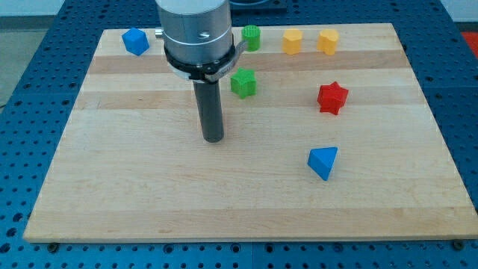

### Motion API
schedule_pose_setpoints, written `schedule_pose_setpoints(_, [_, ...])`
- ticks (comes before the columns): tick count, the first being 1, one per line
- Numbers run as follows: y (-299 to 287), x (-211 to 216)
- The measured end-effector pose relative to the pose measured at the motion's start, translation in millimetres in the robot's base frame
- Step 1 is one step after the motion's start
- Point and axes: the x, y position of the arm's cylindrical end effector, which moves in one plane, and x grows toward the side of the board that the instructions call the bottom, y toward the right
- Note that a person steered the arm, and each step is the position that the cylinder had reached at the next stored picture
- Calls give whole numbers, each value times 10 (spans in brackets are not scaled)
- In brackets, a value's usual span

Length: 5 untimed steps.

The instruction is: Push the green circle a bit down

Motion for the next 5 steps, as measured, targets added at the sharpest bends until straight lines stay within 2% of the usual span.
schedule_pose_setpoints(5, [-32,79])
